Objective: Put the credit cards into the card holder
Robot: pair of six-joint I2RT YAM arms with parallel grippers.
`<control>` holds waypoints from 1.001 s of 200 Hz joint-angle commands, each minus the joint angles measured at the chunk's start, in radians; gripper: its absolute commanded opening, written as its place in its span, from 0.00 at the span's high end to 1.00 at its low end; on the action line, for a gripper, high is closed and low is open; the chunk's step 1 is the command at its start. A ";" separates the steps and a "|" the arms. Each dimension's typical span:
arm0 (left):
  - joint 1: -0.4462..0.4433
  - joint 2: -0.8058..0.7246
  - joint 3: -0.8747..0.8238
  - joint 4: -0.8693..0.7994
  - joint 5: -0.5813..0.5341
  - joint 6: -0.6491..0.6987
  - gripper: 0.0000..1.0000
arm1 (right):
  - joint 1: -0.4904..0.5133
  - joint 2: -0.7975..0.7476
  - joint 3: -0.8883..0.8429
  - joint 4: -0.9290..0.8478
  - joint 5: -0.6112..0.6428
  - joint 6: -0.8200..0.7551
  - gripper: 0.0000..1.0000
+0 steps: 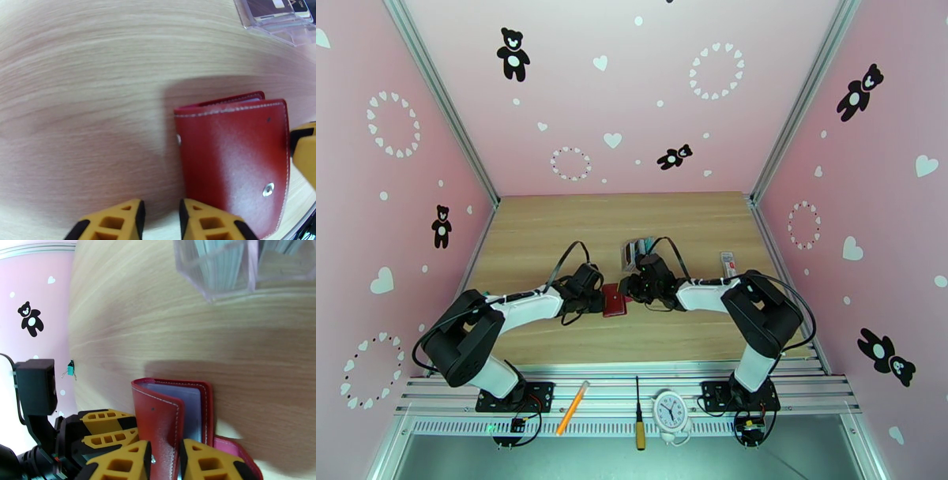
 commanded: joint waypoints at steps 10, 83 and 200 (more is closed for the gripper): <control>0.019 0.045 0.016 0.032 0.029 0.026 0.66 | 0.024 -0.054 0.038 -0.052 -0.016 -0.008 0.74; 0.040 0.078 0.050 0.054 0.068 0.048 0.65 | 0.052 -0.073 0.077 -0.083 0.005 0.012 0.73; 0.133 0.007 0.016 0.021 0.075 0.083 0.62 | 0.085 -0.078 0.132 -0.122 0.027 0.012 0.73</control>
